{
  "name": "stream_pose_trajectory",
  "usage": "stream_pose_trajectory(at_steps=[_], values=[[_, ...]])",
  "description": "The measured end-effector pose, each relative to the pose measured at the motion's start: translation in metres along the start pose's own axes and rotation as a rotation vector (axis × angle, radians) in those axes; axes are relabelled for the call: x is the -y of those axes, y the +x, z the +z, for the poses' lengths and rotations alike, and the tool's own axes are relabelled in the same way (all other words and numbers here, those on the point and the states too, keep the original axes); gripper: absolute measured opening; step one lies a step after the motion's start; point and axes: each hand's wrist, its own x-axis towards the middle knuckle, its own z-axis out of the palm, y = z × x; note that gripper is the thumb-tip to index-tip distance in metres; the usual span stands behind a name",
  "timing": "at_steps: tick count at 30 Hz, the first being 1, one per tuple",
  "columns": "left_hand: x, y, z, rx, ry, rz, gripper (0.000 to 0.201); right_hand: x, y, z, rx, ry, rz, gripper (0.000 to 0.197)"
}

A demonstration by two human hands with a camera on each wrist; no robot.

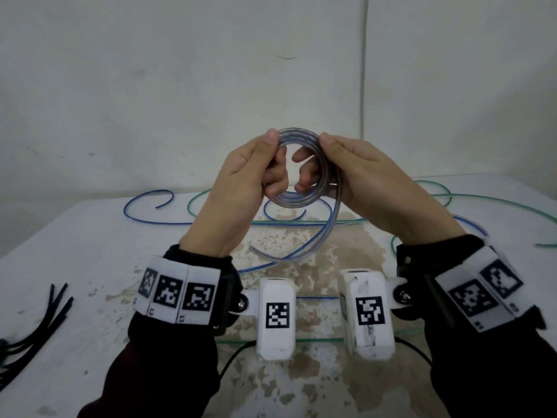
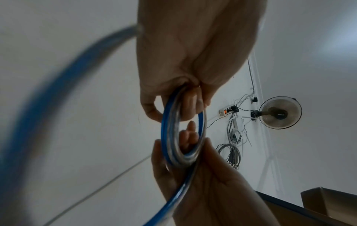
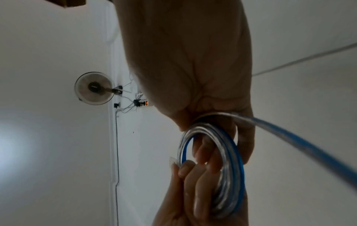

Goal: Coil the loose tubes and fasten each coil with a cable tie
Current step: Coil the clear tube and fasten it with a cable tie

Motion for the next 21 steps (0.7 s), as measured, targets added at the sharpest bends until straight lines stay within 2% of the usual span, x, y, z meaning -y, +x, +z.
stream_pose_trajectory(at_steps=[3, 7, 10, 14, 17, 21], values=[[-0.001, 0.0, 0.003, 0.038, -0.035, -0.057, 0.036, 0.001, -0.001, -0.003, 0.013, 0.007, -0.005, 0.037], [-0.006, -0.002, -0.004, 0.175, 0.043, -0.21, 0.034, 0.001, -0.002, 0.001, 0.026, -0.169, -0.004, 0.037], [-0.006, -0.004, -0.012, 0.216, 0.119, -0.208, 0.028, 0.003, -0.003, 0.004, 0.04, -0.257, 0.012, 0.037], [-0.004, -0.004, -0.015, 0.253, 0.128, -0.184, 0.028, 0.007, -0.004, 0.001, 0.063, -0.214, 0.039, 0.038], [-0.004, -0.003, -0.01, 0.199, 0.096, -0.117, 0.027, 0.007, -0.006, -0.003, 0.061, -0.173, 0.032, 0.037], [-0.005, 0.001, -0.002, 0.018, -0.137, -0.059, 0.03, 0.007, -0.005, -0.012, 0.022, -0.046, 0.017, 0.034]])
